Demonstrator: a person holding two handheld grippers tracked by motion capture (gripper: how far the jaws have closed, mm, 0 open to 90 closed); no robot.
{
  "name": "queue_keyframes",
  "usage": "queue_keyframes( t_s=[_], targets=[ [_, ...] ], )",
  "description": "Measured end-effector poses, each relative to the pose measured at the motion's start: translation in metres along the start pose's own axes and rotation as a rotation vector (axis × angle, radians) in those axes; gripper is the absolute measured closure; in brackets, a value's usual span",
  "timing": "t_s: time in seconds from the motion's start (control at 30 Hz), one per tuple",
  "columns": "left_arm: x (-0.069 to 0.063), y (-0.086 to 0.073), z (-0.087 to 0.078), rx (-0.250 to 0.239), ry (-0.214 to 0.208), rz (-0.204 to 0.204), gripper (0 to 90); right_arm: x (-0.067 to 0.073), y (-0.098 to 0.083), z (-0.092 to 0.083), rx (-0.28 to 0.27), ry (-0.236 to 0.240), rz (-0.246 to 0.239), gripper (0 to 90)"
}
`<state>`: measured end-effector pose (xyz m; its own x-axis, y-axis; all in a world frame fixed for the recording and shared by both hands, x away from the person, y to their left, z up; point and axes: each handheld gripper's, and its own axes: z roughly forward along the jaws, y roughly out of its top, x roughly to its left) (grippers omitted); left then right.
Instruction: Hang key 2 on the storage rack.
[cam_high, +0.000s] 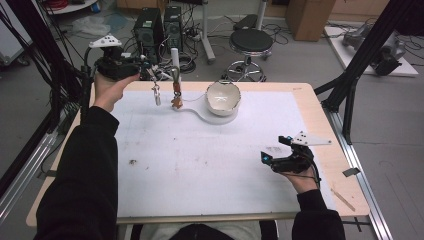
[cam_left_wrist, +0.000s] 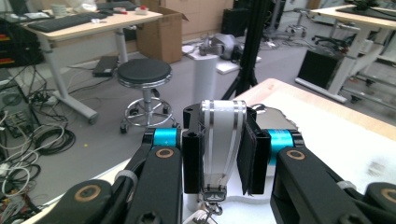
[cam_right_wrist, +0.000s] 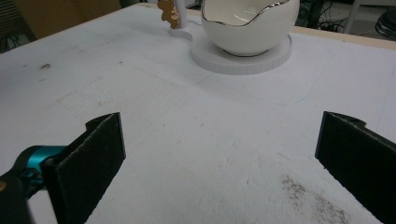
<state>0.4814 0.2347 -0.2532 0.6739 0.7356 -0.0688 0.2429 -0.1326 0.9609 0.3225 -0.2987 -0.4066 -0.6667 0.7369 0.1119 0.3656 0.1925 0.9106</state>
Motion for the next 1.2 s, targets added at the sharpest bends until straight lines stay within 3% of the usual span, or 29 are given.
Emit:
queue_keyframes(
  t_s=[0.27,0.67,1.0,1.2],
  targets=[
    [0.009,0.01,0.008,0.021,0.08,0.003,73.9,0.0,-0.002,-0.01,0.004,-0.007,-0.003,0.7],
    [0.017,0.03,0.022,0.01,0.192,-0.004,74.0,-0.006,-0.009,-0.016,-0.004,-0.005,0.013,0.7],
    [0.023,0.026,0.035,-0.016,0.215,-0.038,73.9,-0.008,-0.01,-0.02,-0.017,0.005,0.02,0.7],
    [0.021,0.024,0.042,-0.011,0.225,-0.031,73.9,-0.009,-0.01,-0.019,-0.018,-0.001,0.012,0.7]
  ],
)
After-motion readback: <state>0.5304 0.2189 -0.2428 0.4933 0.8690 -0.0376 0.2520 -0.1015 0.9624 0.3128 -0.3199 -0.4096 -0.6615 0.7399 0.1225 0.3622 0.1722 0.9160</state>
